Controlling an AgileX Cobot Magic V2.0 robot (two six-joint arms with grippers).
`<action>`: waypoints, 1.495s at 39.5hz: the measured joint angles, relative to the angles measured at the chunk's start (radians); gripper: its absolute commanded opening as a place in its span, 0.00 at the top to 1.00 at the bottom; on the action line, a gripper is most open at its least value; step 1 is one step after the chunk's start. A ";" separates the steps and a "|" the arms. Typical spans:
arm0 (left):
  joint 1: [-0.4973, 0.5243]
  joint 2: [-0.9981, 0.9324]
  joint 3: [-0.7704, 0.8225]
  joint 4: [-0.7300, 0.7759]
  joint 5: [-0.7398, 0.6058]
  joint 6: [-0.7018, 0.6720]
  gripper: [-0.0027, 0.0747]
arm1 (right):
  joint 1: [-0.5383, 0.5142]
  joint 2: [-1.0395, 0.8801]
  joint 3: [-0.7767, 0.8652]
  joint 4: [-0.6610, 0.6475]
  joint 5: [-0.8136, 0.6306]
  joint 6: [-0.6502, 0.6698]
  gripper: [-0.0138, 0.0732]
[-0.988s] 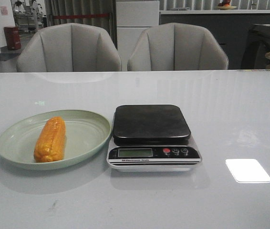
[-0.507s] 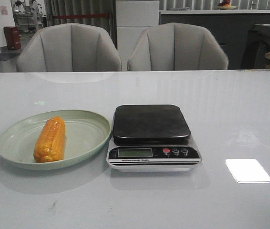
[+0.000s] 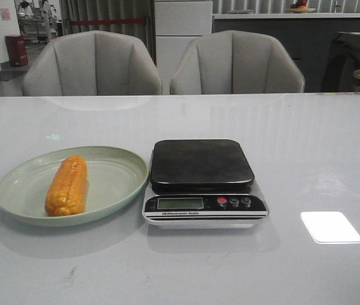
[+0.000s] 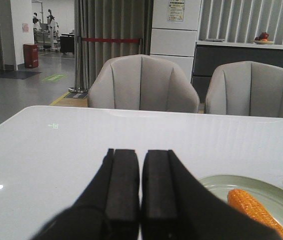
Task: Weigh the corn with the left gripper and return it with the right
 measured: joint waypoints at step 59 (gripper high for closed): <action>0.000 0.000 0.000 0.000 0.000 0.000 0.80 | -0.331 0.000 0.222 -0.024 -0.301 0.000 0.64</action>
